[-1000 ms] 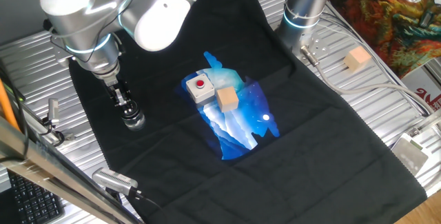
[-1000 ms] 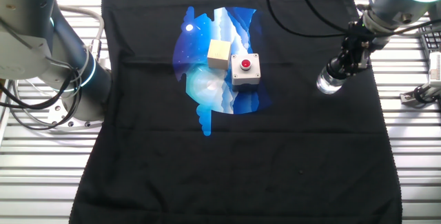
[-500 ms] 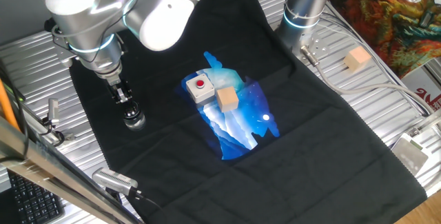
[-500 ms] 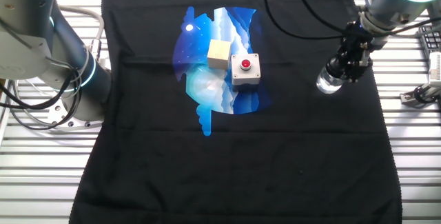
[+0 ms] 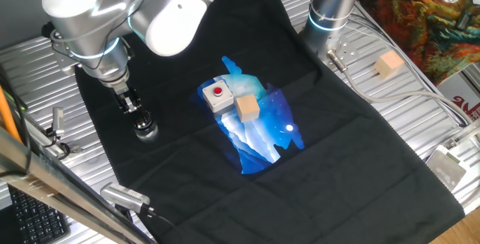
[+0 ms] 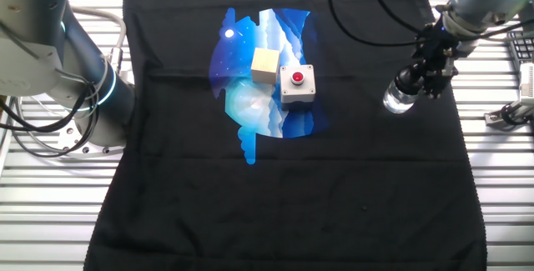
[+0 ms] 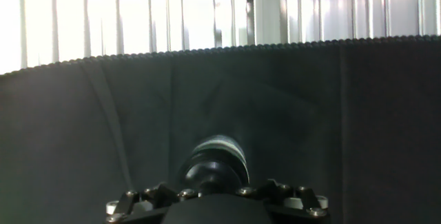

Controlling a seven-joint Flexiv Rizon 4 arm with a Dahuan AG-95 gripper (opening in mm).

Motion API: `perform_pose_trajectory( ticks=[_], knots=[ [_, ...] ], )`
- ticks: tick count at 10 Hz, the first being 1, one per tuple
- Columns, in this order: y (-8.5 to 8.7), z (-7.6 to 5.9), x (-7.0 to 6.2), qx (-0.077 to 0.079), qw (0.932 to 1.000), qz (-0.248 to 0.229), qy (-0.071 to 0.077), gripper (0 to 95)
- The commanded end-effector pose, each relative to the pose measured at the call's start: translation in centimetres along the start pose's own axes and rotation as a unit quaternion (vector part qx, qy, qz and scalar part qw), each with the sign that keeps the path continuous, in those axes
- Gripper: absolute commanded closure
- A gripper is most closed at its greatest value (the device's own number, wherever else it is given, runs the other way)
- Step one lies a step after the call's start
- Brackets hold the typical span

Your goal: Screw the lid onto the jar

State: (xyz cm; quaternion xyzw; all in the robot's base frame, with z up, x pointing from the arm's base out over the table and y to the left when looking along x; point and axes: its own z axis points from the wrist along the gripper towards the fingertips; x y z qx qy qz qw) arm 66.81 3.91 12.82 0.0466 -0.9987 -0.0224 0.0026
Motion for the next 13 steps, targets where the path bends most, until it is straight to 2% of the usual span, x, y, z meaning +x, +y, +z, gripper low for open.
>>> perform_pose_trajectory(
  ticks=[1,2,3,4,6,8,9,10,11,12,13],
  knots=[
    [0.8,-0.9,0.0,0.002,0.9951,-0.098,0.006,19.0],
    [1.5,-1.2,-0.1,0.019,0.9836,-0.179,0.012,19.0],
    [2.0,-1.1,-0.2,0.035,0.9639,-0.263,0.021,19.0],
    [2.3,-0.9,-0.3,0.033,0.9512,-0.306,0.022,19.0],
    [2.7,-0.9,-0.4,0.026,0.9153,-0.402,0.018,19.0],
    [2.8,-1.1,-0.3,0.029,0.8881,-0.458,0.022,19.0],
    [2.8,-1.1,-0.3,0.033,0.8668,-0.497,0.018,19.0],
    [2.8,-1.0,-0.3,0.039,0.8579,-0.512,0.012,19.0],
    [2.8,-1.0,-0.3,0.043,0.8488,-0.527,0.006,38.0],
    [2.7,-1.1,-0.3,0.052,0.8357,-0.547,0.005,38.0],
    [2.6,-1.1,-0.3,0.054,0.8138,-0.579,0.008,38.0]
  ],
)
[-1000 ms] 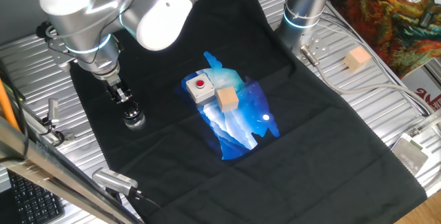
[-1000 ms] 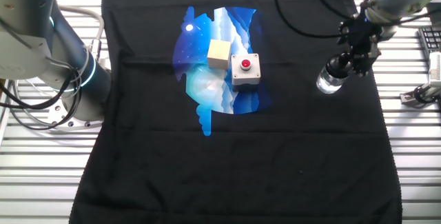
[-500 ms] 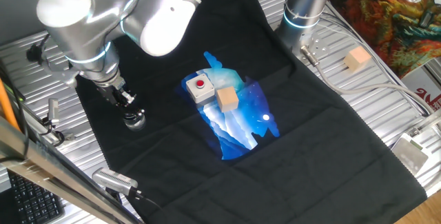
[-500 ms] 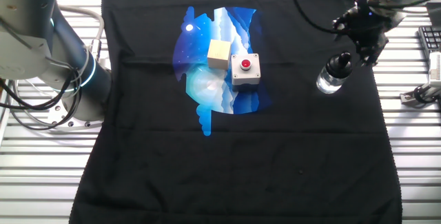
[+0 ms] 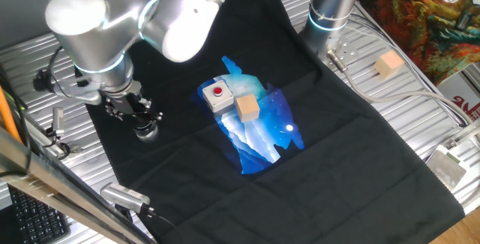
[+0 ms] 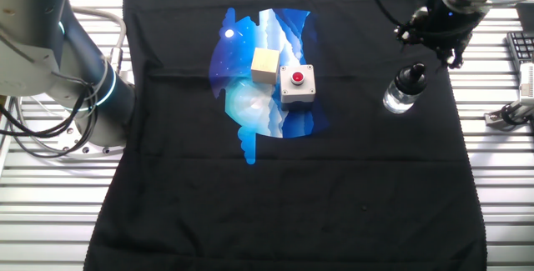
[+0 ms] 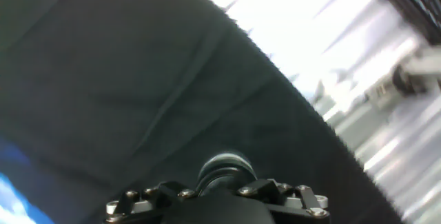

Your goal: Screw the lid onto the jar

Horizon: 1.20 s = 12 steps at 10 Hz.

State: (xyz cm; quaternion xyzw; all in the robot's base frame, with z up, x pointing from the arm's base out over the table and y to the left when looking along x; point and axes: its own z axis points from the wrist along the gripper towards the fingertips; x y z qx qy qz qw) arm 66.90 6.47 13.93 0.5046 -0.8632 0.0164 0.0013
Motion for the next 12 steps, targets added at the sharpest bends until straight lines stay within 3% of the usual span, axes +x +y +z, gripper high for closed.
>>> perform_pose_trajectory(
  ticks=[1,4,6,7,8,9,12],
  knots=[
    [0.08,-0.11,0.01,0.025,0.9882,-0.151,0.006,38.0],
    [0.07,-0.1,0.0,0.024,0.9897,-0.141,-0.001,38.0],
    [0.07,-0.03,-0.05,0.022,0.9839,-0.177,-0.006,38.0],
    [0.1,0.04,-0.18,0.021,0.9768,-0.213,-0.005,38.0],
    [0.11,0.07,-0.24,0.021,0.9741,-0.225,-0.003,38.0],
    [0.11,0.19,-0.32,0.021,0.9644,-0.263,0.0,38.0],
    [0.15,0.31,-0.55,0.014,0.9464,-0.323,-0.002,38.0]
  ],
)
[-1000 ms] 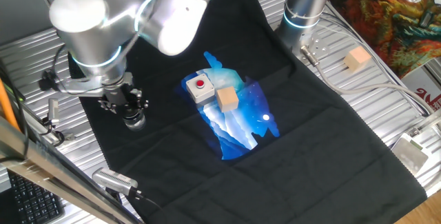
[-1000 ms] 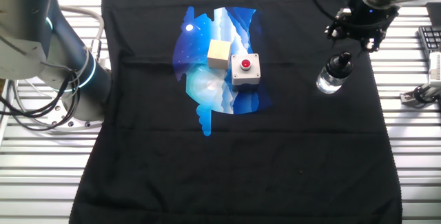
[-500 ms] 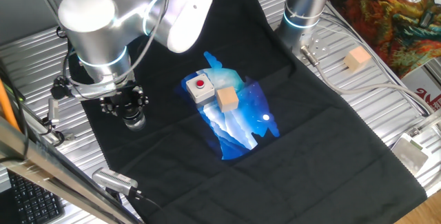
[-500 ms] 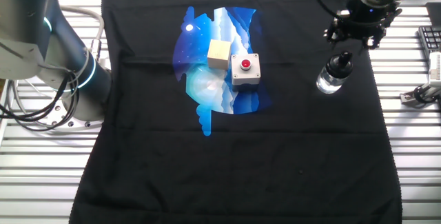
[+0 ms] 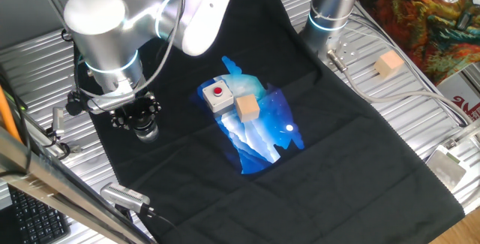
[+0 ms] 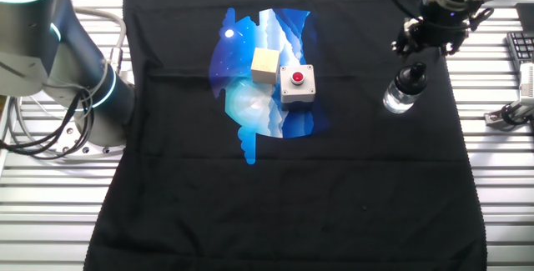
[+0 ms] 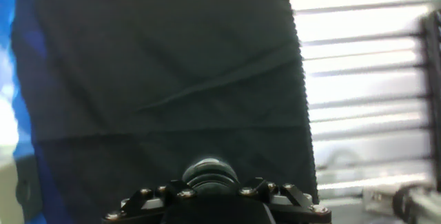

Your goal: Screw the lid onto the jar

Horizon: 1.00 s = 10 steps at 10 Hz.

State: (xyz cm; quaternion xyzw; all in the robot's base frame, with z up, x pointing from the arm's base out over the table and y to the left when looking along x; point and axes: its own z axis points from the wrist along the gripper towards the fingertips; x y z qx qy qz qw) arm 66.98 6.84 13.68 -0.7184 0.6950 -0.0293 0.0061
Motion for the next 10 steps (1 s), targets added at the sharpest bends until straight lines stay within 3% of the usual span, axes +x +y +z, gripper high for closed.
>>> perform_pose_trajectory(
  ticks=[1,4,7,10],
  knots=[
    [-0.06,0.07,-0.17,-0.005,0.9976,-0.069,-0.001,38.0],
    [-0.06,0.07,-0.18,-0.015,0.9944,-0.105,-0.002,38.0],
    [-0.05,0.05,-0.15,-0.016,0.9946,-0.102,-0.01,38.0],
    [0.12,0.06,0.08,-0.019,0.9949,-0.099,-0.008,38.0]
  ],
)
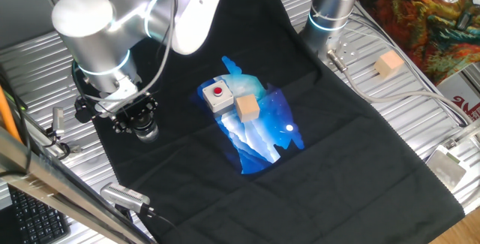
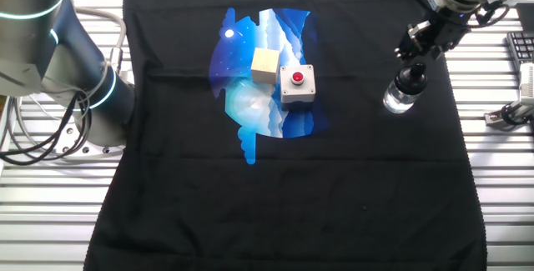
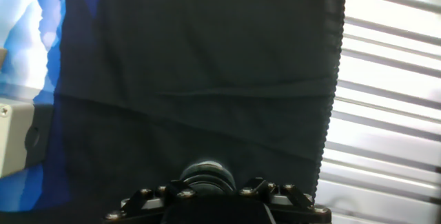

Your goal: Screw the lid onto the jar

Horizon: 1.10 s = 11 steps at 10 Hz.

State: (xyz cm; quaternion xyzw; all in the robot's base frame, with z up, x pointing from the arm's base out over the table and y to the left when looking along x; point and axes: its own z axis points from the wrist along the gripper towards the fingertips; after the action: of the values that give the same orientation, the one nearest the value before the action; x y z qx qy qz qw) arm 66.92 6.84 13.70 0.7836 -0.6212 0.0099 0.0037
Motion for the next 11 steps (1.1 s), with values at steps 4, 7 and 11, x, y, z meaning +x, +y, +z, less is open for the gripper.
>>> perform_pose_trajectory(
  ticks=[4,7,11],
  knots=[
    [0.8,0.0,0.8,0.0,1.0,0.0,0.003,38.0],
    [1.6,0.4,1.2,0.004,1.0,0.006,0.006,38.0],
    [1.7,0.6,1.2,0.005,0.9999,0.011,0.011,38.0]
  ],
)
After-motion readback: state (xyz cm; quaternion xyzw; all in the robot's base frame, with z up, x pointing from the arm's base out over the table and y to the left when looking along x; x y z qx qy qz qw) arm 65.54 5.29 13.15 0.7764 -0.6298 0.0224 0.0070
